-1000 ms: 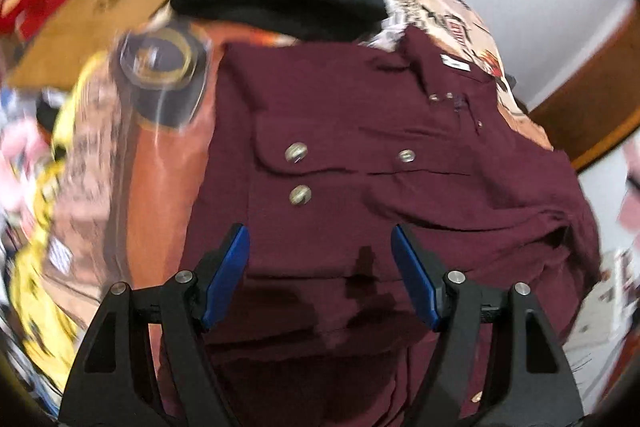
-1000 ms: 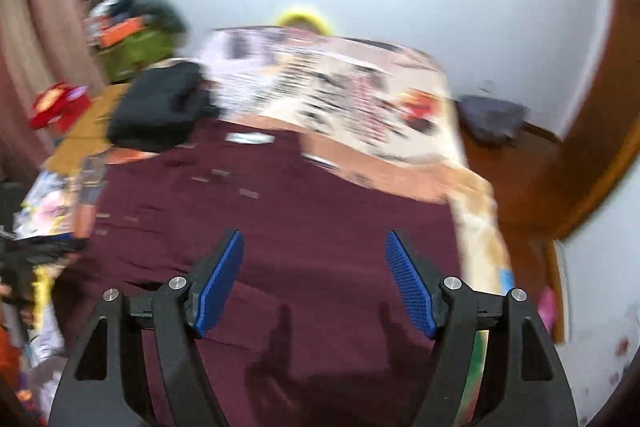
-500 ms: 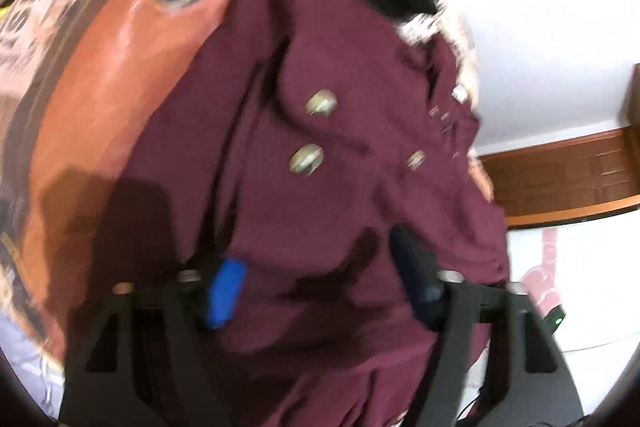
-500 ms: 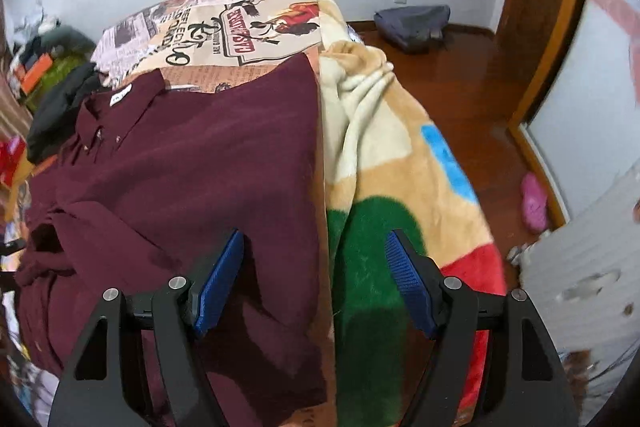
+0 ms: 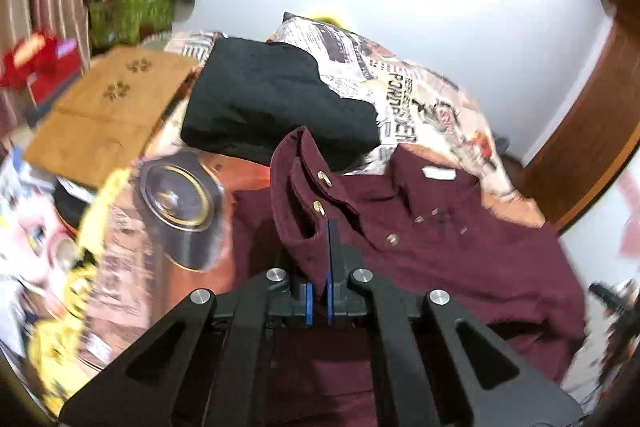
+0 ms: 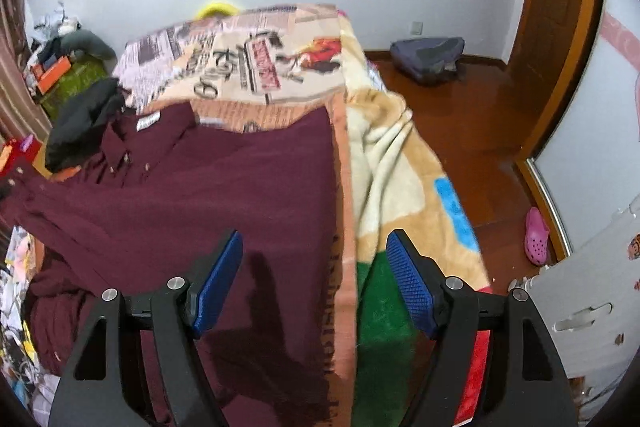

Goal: Fold large clothes

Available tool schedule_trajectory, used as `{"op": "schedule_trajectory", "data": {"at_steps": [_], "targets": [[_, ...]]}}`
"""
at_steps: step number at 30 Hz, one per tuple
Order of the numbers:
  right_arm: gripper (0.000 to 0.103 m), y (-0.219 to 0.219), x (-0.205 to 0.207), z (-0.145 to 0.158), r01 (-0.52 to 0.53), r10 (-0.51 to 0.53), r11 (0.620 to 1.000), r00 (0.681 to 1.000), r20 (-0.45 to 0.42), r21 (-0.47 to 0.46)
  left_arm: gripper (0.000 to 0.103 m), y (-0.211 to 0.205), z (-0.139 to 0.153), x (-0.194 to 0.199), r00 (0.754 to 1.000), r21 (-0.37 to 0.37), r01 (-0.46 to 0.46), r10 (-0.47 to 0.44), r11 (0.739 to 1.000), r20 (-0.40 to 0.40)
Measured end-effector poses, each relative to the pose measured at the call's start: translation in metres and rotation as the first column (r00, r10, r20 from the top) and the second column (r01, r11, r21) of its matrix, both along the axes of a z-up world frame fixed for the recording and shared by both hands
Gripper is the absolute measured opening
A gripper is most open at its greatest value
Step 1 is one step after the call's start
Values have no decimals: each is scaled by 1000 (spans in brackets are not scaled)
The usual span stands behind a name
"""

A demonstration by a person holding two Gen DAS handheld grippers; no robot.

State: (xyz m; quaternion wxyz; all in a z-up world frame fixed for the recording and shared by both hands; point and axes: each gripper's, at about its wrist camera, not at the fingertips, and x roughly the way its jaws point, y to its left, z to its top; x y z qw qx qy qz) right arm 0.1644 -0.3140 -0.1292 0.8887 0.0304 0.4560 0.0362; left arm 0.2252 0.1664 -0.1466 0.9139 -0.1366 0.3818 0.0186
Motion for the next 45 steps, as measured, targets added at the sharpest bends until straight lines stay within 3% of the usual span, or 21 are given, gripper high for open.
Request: {"op": "schedule_trajectory", "data": {"at_steps": [4, 6, 8, 11, 16, 19, 22, 24, 27, 29, 32, 37, 40, 44, 45], "targets": [[71, 8, 3, -32, -6, 5, 1000, 997, -78, -10, 8, -15, -56, -2, 984, 103, 77, -60, 992, -166], [76, 5, 0, -38, 12, -10, 1000, 996, -87, 29, 13, -16, -88, -7, 969, 135, 99, -65, 986, -237], [81, -1, -3, -38, 42, -37, 997, 995, -94, 62, 36, -12, -114, -12, 953, 143, 103, -57, 984, -299], [81, -5, -4, -37, 49, -37, 994, 992, -117, 98, 56, -1, -134, -18, 937, 149, 74, -18, 986, -348], [81, -7, -1, -23, 34, -26, 996, 994, -102, 86, 60, 38, -127, -17, 928, 44, 21, -3, 999, -373], [81, -7, 9, -13, 19, -12, 995, 997, -77, 98, 60, 60, -117, -10, 935, -12, 8, -11, 1000, -354], [81, -9, 25, -7, 2, 12, 988, 996, -90, 152, 60, 78, -120, -1, 937, -162, 0, -57, 987, -343], [81, -9, 38, -10, 1, 20, 983, 993, -115, 183, 60, 85, -132, 10, 924, -260, -1, -99, 966, -368], [81, -11, 59, -22, 4, 36, 975, 984, -174, 222, 65, 88, -144, 26, 922, -290, 13, -123, 957, -367], [81, -15, 71, -35, 29, 31, 966, 974, -226, 258, 75, 83, -144, 33, 929, -295, 61, -162, 954, -333], [81, -16, 86, -52, 33, 53, 954, 960, -274, 299, 75, 61, -140, 36, 929, -247, 112, -190, 962, -317], [80, -8, 102, -61, 4, 84, 952, 958, -274, 305, 75, 35, -143, 56, 932, -170, 200, -241, 965, -271], [68, -9, 109, -63, -5, 92, 953, 957, -274, 303, 74, 29, -144, 66, 940, -156, 169, -207, 973, -271], [45, -17, 107, -55, 14, 74, 949, 961, -265, 316, 42, 22, -139, 66, 944, -161, 153, -193, 975, -269], [41, -17, 105, -52, 14, 67, 953, 964, -257, 303, 38, 21, -134, 62, 946, -174, 154, -196, 973, -257]]}}
